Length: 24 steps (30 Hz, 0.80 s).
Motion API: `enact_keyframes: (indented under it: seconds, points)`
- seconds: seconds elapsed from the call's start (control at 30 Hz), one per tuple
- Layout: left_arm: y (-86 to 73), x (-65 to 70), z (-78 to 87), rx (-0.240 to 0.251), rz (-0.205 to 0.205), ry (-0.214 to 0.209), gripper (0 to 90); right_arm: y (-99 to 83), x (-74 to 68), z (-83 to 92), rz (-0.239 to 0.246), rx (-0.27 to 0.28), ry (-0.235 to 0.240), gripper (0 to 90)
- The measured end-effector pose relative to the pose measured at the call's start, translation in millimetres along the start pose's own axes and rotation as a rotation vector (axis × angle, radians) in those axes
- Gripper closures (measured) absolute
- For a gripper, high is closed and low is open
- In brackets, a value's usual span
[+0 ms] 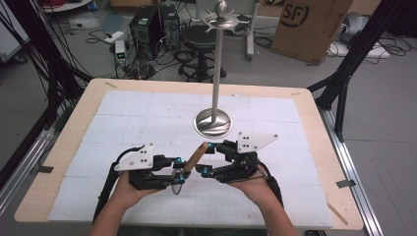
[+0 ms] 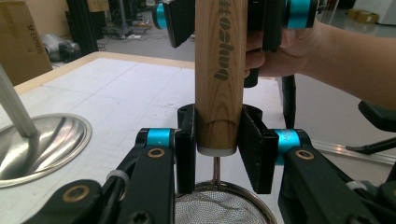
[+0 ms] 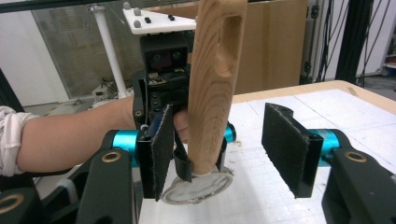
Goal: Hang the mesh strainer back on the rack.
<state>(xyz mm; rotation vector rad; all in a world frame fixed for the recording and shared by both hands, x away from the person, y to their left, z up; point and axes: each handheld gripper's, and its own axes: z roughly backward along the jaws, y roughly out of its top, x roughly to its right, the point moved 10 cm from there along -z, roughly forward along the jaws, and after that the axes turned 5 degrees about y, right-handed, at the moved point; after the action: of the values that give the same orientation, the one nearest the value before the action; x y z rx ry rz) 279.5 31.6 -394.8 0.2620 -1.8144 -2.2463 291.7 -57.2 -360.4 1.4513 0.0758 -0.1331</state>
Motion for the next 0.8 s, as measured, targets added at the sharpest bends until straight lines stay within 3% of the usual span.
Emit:
enact_keyframes:
  seconds: [0.3,0.5,0.8]
  points:
    - [6.0,6.6,-3.4,0.040,0.014,-0.033,68.9,-1.4,-5.1,-4.6,-0.001,-0.009,0.032,55.2]
    - [6.1,5.9,-3.3,0.043,0.015,-0.030,68.9,-0.6,-8.7,-6.6,0.012,-0.007,0.053,65.5]
    - [5.0,6.5,-4.3,0.036,0.015,-0.028,68.9,-0.6,-10.8,-13.1,0.004,-0.004,0.060,67.0]
